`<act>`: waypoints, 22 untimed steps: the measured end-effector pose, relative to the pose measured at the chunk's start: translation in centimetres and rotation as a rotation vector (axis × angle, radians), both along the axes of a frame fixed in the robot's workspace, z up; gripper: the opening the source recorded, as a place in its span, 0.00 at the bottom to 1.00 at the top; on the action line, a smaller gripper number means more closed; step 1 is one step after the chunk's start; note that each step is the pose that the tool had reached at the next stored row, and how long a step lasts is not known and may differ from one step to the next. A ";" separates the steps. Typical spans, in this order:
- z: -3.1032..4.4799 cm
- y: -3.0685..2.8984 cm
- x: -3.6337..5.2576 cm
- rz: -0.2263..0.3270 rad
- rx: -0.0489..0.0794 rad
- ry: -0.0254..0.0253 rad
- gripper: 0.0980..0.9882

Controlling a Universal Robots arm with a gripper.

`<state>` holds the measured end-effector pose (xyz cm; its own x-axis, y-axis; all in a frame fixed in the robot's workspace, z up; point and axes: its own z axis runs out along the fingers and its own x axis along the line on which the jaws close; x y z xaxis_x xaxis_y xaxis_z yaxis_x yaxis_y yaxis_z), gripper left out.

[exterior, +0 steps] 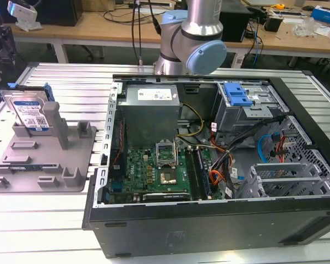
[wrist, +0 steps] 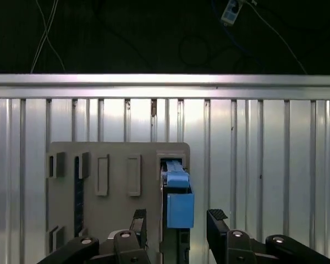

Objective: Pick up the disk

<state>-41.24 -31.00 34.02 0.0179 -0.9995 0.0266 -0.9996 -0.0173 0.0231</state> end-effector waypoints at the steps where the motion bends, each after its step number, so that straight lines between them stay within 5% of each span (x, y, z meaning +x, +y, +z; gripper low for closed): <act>1: -0.17 0.00 -0.19 0.006 0.000 0.0000 0.52; 22: -1.73 0.03 -0.06 0.013 0.000 -0.0002 0.52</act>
<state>-41.30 -30.98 32.30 0.0311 -0.9992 0.0262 -0.9993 -0.0305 0.0229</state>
